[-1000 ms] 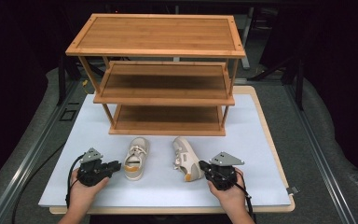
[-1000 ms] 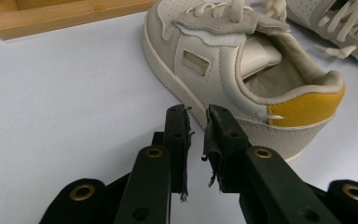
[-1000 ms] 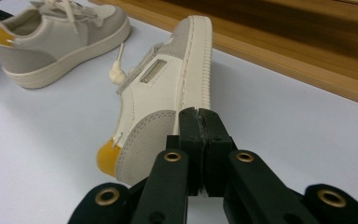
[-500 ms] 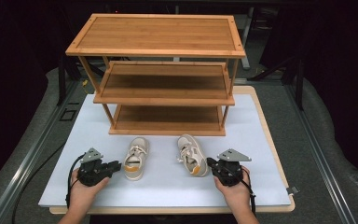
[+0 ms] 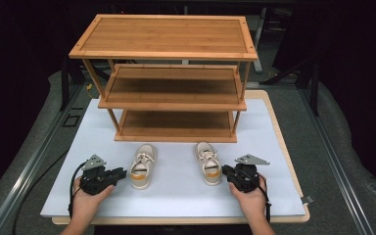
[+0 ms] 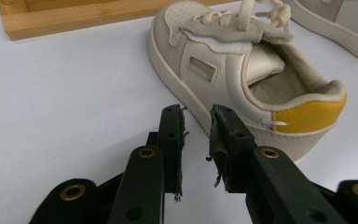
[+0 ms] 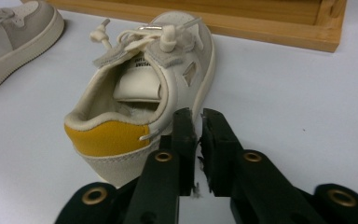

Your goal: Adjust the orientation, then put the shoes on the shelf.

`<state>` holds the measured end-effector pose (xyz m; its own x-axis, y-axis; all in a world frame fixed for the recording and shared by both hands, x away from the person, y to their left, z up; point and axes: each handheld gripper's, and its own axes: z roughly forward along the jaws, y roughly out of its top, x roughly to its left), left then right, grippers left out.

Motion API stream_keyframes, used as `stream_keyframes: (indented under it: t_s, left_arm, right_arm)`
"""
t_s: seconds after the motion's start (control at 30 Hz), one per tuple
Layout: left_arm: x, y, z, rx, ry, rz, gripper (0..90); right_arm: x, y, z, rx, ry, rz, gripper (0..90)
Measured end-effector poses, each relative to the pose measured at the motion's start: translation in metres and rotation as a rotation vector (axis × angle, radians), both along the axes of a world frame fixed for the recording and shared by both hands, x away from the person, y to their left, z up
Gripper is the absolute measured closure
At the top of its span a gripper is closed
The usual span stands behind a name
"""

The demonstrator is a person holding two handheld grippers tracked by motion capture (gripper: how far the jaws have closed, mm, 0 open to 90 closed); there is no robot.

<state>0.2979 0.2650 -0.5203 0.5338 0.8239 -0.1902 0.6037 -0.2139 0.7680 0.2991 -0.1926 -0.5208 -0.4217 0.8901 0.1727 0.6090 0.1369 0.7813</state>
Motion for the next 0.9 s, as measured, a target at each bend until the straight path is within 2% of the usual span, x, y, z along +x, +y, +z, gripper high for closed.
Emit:
stream_keyframes:
  t_s: [0.03,0.07,0.1,0.3,0.33,0.37,0.5,0.57,0.63,0.73,0.9]
  left_arm:
    - [0.0,0.0,0.0,0.0,0.0,0.0,71.8]
    - [0.001,0.002,0.003,-0.043,0.011,0.001,70.3]
    - [0.001,0.002,0.005,-0.054,0.008,0.004,69.2]
    - [0.004,0.0,0.013,-0.101,-0.009,0.007,61.5]
    - [0.005,-0.002,0.015,-0.122,-0.008,0.006,60.5]
    - [0.006,-0.003,0.015,-0.126,-0.01,0.005,59.9]
    - [0.008,-0.007,0.018,-0.151,-0.01,-0.002,55.7]
    - [0.009,-0.012,0.019,-0.159,-0.006,-0.011,53.8]
    - [0.011,-0.015,0.019,-0.156,-0.002,-0.017,52.5]
    - [0.014,-0.02,0.017,-0.149,0.008,-0.016,52.6]
    - [0.017,-0.025,0.012,-0.131,0.024,-0.028,52.6]
  right_arm:
    - [0.0,0.0,0.001,0.004,-0.005,0.002,79.5]
    - [0.0,0.0,0.002,0.005,-0.013,-0.006,78.1]
    - [-0.001,-0.001,0.003,0.005,-0.022,-0.012,77.0]
    - [-0.001,-0.002,0.011,0.049,-0.065,-0.028,69.9]
    - [-0.001,-0.001,0.014,0.076,-0.077,-0.021,67.4]
    - [0.0,0.0,0.016,0.09,-0.084,-0.02,66.4]
    - [0.003,0.005,0.018,0.105,-0.089,0.003,62.0]
    - [0.009,0.012,0.017,0.086,-0.066,0.028,59.4]
    - [0.014,0.017,0.014,0.074,-0.048,0.028,58.5]
    - [0.023,0.022,0.008,0.065,-0.023,0.019,58.2]
    - [0.028,0.023,0.005,0.067,0.005,0.0,58.1]
